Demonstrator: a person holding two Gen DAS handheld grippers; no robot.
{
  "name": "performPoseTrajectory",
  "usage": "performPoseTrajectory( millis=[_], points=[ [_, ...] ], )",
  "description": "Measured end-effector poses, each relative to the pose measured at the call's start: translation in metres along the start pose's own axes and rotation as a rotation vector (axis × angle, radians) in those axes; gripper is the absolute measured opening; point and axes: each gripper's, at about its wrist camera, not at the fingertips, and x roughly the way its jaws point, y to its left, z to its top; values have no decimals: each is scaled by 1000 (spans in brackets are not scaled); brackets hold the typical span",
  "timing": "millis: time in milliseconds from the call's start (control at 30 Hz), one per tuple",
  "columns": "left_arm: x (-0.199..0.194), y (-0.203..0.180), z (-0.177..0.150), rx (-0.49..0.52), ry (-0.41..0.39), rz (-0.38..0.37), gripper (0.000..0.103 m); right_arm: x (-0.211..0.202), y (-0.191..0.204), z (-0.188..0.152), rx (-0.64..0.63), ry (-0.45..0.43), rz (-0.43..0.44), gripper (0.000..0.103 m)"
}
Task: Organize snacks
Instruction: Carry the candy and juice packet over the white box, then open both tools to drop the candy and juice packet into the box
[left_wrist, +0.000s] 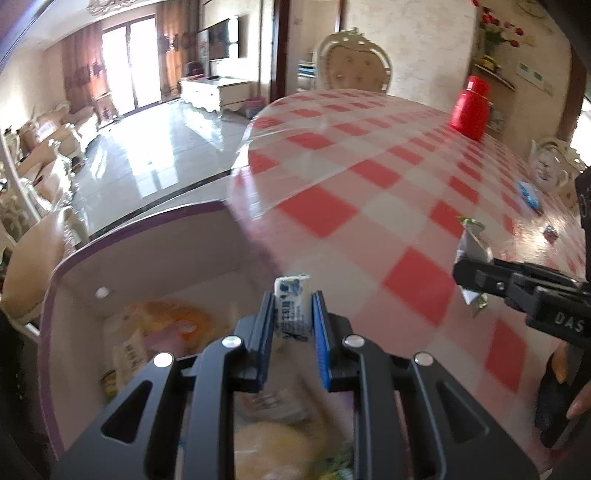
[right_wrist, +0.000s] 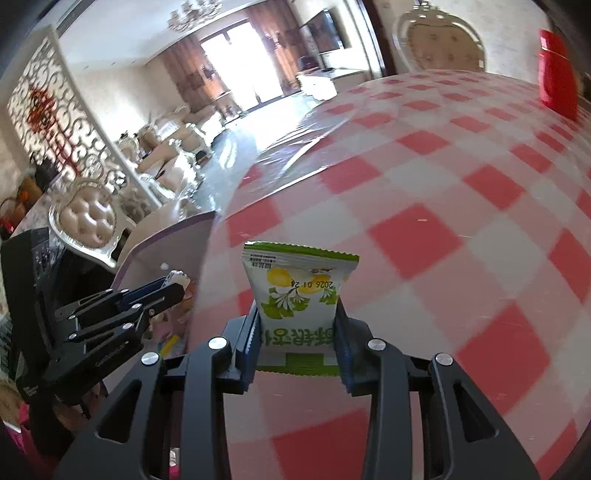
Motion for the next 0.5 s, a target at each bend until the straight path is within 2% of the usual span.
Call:
performPoseTrajectory(
  millis=[500],
  points=[
    [-12, 69, -25, -69, 40, 137, 20, 28, 94, -14, -193, 82, 129, 35]
  ],
)
